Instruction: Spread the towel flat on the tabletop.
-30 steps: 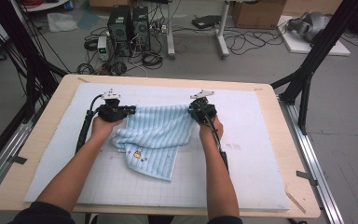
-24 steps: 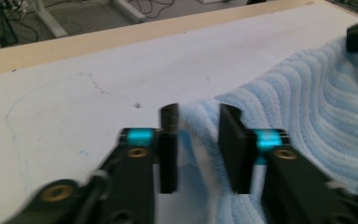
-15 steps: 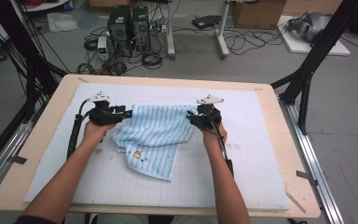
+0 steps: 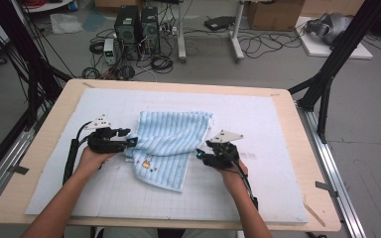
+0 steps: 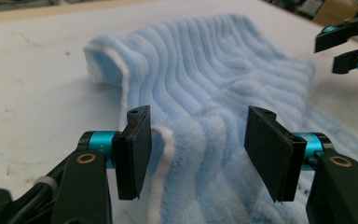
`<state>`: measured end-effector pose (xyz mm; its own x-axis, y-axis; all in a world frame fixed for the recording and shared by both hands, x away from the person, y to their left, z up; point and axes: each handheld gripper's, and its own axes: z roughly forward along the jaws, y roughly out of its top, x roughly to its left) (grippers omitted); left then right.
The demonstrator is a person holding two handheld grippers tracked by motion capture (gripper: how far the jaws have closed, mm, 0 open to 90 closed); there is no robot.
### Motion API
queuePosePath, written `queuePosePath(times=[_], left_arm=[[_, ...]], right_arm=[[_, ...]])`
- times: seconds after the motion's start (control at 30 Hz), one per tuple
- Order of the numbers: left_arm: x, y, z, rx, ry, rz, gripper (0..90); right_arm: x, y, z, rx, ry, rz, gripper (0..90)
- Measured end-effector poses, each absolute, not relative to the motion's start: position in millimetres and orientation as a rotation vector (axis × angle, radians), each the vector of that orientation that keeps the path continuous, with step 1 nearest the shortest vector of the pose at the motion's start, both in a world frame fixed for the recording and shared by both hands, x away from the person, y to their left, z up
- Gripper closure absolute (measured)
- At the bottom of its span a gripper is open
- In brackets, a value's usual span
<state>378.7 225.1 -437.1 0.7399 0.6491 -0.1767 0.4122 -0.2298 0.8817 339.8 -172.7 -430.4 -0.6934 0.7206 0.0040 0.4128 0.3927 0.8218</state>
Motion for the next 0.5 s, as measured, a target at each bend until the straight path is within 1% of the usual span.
queuePosePath(times=[0.03,0.1,0.13,0.17,0.2,0.23,0.27,0.3,0.33,0.37,0.5], left_arm=[[379,223,-438,1.888,0.822,0.278,45.2],[378,220,-440,1.941,0.82,0.308,62.9],[377,219,-441,1.949,0.822,0.315,73.1],[377,217,-441,1.955,0.819,0.33,81.1],[377,216,-441,1.952,0.82,0.344,85.2],[377,215,-441,1.949,0.82,0.354,86.4],[377,215,-441,1.936,0.828,0.356,86.8],[378,215,-441,1.921,0.831,0.358,86.9],[378,215,-440,1.908,0.838,0.359,87.1],[379,216,-440,1.891,0.848,0.364,87.2],[381,220,-437,1.842,0.881,0.369,87.3]], right_arm=[[337,-168,-432,0.962,2.334,1.221,55.1],[334,-154,-435,0.904,2.417,1.241,59.2],[333,-144,-439,0.856,2.46,1.226,60.6],[333,-139,-441,0.837,2.489,1.205,61.0],[333,-131,-445,0.83,2.514,1.176,61.3],[333,-125,-449,0.827,2.527,1.144,62.0],[333,-123,-449,0.822,2.507,1.151,65.0],[334,-123,-448,0.816,2.507,1.136,72.1],[334,-123,-447,0.816,2.51,1.122,81.5],[334,-124,-447,0.813,2.522,1.12,85.6],[332,-132,-442,0.79,2.593,1.078,87.0]])
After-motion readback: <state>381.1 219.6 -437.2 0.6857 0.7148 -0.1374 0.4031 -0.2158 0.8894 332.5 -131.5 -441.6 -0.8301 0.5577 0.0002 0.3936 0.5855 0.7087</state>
